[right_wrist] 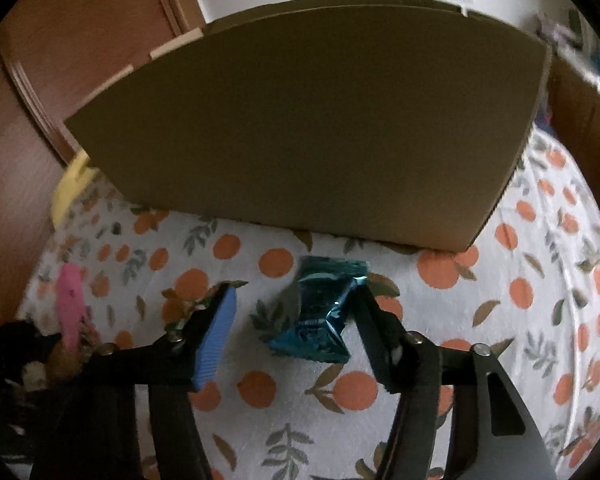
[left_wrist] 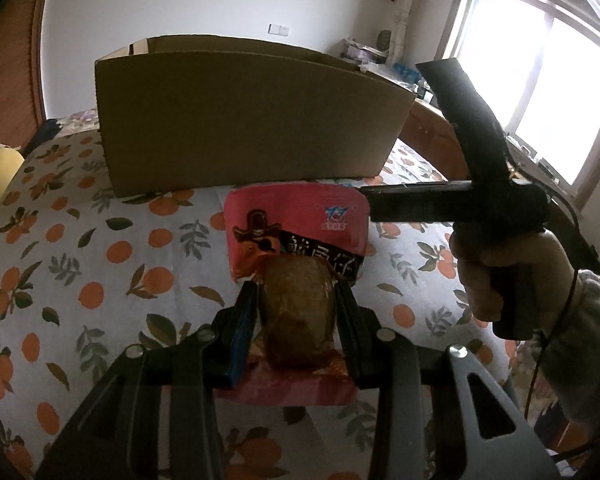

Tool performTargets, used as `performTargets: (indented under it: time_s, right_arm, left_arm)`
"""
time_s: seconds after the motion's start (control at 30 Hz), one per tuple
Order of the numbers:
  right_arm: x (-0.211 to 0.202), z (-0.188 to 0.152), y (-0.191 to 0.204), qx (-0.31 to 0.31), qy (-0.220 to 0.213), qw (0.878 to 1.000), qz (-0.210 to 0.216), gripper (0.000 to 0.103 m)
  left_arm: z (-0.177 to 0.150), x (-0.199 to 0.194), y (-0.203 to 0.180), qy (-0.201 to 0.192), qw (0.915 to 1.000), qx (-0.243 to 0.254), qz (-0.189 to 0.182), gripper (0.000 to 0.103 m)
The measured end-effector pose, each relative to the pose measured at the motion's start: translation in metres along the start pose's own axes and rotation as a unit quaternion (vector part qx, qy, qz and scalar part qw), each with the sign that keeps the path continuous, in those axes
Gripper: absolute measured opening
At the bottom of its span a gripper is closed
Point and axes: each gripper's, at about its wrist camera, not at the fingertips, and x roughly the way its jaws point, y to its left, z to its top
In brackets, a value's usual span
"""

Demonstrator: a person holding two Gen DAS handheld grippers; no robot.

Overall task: Organize snacks
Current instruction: 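Lift the pink packet with left tool while right tool grasps the teal wrapper, then carry both packets over the cardboard box and release them inside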

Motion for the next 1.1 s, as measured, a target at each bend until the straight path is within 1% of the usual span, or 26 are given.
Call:
performTargets:
  time_s: [0.1, 0.13, 0.2, 0.23, 0.3, 0.4, 0.43, 0.47, 0.6, 0.77, 0.93, 1.1]
  right_arm:
    - [0.001, -0.003, 0.009, -0.031, 0.000, 0.999, -0.032, 0.048]
    - [0.002, -0.005, 0.012, -0.043, -0.001, 0.998, -0.046, 0.043]
    - [0.001, -0.007, 0.015, -0.061, -0.002, 0.996, -0.065, 0.040]
    - [0.001, -0.007, 0.016, -0.066, -0.001, 0.996, -0.068, 0.036]
    - [-0.001, -0.008, 0.016, -0.070, 0.002, 0.995, -0.069, 0.036]
    - [-0.005, -0.012, 0.012, -0.067, 0.003, 0.996, -0.058, 0.034]
    - [-0.006, -0.013, 0.011, -0.067, 0.002, 0.996, -0.059, 0.032]
    - [-0.008, -0.014, 0.010, -0.067, 0.002, 0.996, -0.060, 0.024]
    - [-0.013, -0.019, 0.009, -0.066, 0.002, 0.996, -0.052, 0.024]
    - [-0.028, -0.024, 0.003, -0.061, -0.010, 0.997, -0.040, 0.024]
    - [-0.055, -0.023, 0.001, -0.065, -0.032, 0.997, -0.027, 0.024]
    - [-0.084, -0.013, 0.004, -0.075, -0.055, 0.995, -0.019, 0.024]
  left_arm:
    - [0.000, 0.000, 0.001, -0.001, 1.0000, 0.000, 0.002, 0.036]
    - [0.000, -0.001, 0.001, -0.001, 1.0000, 0.000, 0.003, 0.036]
    - [0.000, -0.002, 0.001, -0.003, 1.0000, 0.000, 0.004, 0.036]
    - [0.001, -0.002, 0.000, -0.004, 1.0000, 0.001, 0.005, 0.036]
    - [0.001, -0.004, 0.000, -0.006, 0.9999, 0.003, 0.008, 0.036]
    - [0.002, -0.007, 0.000, -0.009, 0.9999, 0.002, 0.010, 0.036]
    - [0.002, -0.008, 0.000, -0.010, 0.9999, 0.001, 0.011, 0.036]
    - [0.003, -0.009, 0.000, -0.011, 0.9999, 0.001, 0.011, 0.036]
    - [0.005, -0.013, -0.001, -0.016, 0.9998, 0.001, 0.012, 0.036]
    - [0.010, -0.019, -0.005, -0.023, 0.9996, 0.006, 0.015, 0.036]
    - [0.022, -0.025, -0.006, -0.031, 0.9991, 0.014, 0.024, 0.037]
    - [0.041, -0.031, -0.006, -0.042, 0.9982, 0.027, 0.033, 0.037]
